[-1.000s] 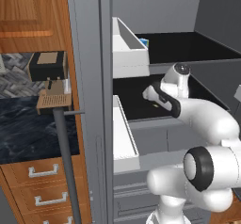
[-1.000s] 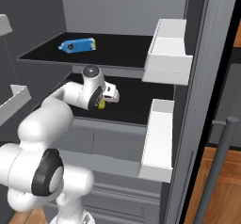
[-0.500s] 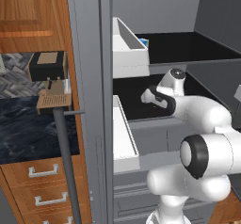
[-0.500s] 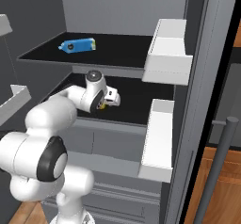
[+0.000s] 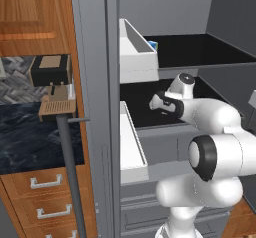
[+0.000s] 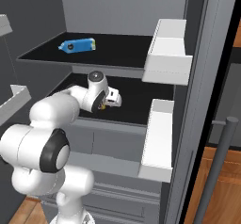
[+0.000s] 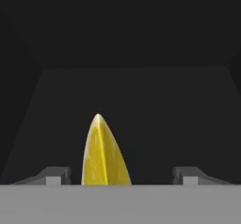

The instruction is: Take the lemon wedge from the fridge and place it on the plate with fish on the dining counter.

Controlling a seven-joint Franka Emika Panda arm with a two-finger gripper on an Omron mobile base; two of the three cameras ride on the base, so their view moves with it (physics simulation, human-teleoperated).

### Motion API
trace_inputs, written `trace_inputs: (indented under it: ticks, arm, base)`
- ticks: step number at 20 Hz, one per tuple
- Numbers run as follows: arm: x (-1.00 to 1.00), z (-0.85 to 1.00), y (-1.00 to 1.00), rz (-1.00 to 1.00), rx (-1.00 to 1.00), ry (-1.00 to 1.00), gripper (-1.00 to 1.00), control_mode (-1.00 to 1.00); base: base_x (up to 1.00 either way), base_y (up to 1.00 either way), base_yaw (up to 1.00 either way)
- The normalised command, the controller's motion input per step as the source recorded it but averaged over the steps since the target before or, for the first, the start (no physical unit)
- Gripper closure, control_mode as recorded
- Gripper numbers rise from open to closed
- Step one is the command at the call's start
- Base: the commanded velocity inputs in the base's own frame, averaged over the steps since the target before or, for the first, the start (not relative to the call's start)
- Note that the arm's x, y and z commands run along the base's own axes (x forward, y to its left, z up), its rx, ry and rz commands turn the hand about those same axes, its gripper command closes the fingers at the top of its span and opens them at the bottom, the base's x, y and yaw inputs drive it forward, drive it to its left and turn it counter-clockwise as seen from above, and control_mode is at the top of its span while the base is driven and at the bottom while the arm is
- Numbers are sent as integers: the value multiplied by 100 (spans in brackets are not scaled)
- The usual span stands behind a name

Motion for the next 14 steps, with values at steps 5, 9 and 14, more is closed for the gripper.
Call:
trace_inputs:
  ticks: [5, 9, 14]
  arm:
    - [0, -28, 1, 0, 0, 0, 100, -100]
    - [-3, 0, 0, 0, 0, 0, 100, -100]
    - [-70, 7, 9, 0, 0, -10, 100, -100]
  base:
    - [0, 0, 0]
    - [0, 0, 0]
    - [0, 0, 0]
